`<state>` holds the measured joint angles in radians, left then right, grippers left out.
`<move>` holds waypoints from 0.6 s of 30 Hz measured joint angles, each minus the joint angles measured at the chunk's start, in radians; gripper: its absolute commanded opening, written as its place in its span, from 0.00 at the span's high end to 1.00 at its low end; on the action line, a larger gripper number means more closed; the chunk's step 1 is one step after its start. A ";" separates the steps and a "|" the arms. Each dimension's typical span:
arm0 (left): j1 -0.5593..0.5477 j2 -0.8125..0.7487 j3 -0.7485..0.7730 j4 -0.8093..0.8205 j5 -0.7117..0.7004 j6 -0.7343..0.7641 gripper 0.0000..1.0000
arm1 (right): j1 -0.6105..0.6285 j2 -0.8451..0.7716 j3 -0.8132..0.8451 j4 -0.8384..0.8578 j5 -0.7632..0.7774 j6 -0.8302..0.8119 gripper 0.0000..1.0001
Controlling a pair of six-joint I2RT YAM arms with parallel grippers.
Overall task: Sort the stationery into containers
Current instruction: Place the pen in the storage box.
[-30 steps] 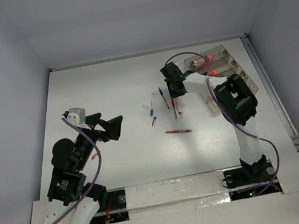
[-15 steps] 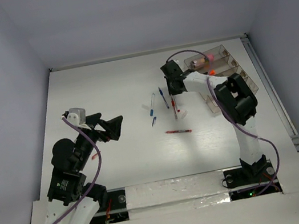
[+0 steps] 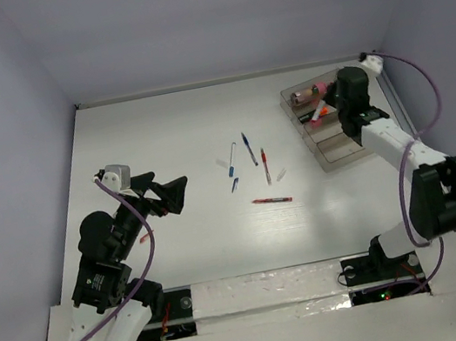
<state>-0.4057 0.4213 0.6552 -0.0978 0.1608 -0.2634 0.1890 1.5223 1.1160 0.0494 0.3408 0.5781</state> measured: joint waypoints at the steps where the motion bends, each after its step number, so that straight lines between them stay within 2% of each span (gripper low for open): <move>1: 0.000 0.000 0.000 0.000 0.000 0.000 0.01 | -0.041 -0.048 -0.061 0.043 0.026 0.014 1.00; 6: -0.001 0.000 0.000 0.000 0.001 0.000 0.01 | -0.135 -0.124 -0.211 0.115 0.125 0.077 1.00; 18: -0.001 0.000 0.000 0.000 0.000 0.000 0.01 | -0.191 0.030 -0.215 0.153 0.182 0.214 1.00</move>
<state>-0.4068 0.4213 0.6552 -0.0978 0.1612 -0.2634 -0.0017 1.5524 0.9009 0.2024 0.5224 0.7925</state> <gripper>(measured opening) 0.989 0.057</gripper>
